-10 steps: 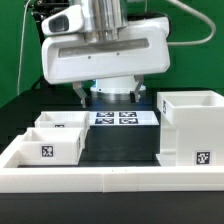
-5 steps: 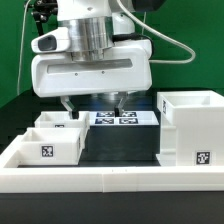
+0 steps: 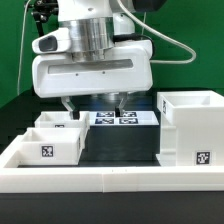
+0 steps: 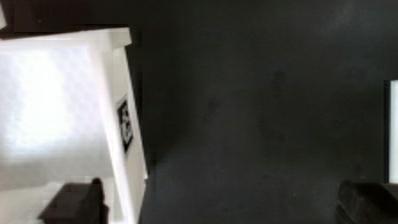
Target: Assemble drawer
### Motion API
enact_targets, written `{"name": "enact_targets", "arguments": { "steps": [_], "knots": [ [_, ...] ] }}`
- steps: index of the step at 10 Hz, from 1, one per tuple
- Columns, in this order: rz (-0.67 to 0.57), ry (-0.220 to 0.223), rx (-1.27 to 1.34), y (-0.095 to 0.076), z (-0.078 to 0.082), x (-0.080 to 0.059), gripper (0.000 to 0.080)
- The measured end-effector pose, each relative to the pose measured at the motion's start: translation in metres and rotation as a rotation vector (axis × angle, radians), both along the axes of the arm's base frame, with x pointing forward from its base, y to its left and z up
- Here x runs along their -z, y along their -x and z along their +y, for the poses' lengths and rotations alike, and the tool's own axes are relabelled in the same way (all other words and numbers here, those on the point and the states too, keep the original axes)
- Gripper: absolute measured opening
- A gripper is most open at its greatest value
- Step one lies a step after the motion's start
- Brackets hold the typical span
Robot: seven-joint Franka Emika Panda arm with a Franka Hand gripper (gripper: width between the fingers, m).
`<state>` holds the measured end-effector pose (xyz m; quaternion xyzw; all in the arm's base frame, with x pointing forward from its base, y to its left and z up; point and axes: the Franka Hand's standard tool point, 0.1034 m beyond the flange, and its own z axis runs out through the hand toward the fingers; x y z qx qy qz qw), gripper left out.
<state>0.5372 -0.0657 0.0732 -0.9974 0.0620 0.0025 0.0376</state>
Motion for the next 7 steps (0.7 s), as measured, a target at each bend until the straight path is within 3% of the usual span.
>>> {"name": "enact_targets", "arguments": {
  "steps": [3,7],
  "knots": [
    [0.009,0.024,0.024,0.007,-0.022,0.017,0.0649],
    [-0.01,0.048,-0.019,0.011,-0.031,0.04,0.0649]
  ]
}}
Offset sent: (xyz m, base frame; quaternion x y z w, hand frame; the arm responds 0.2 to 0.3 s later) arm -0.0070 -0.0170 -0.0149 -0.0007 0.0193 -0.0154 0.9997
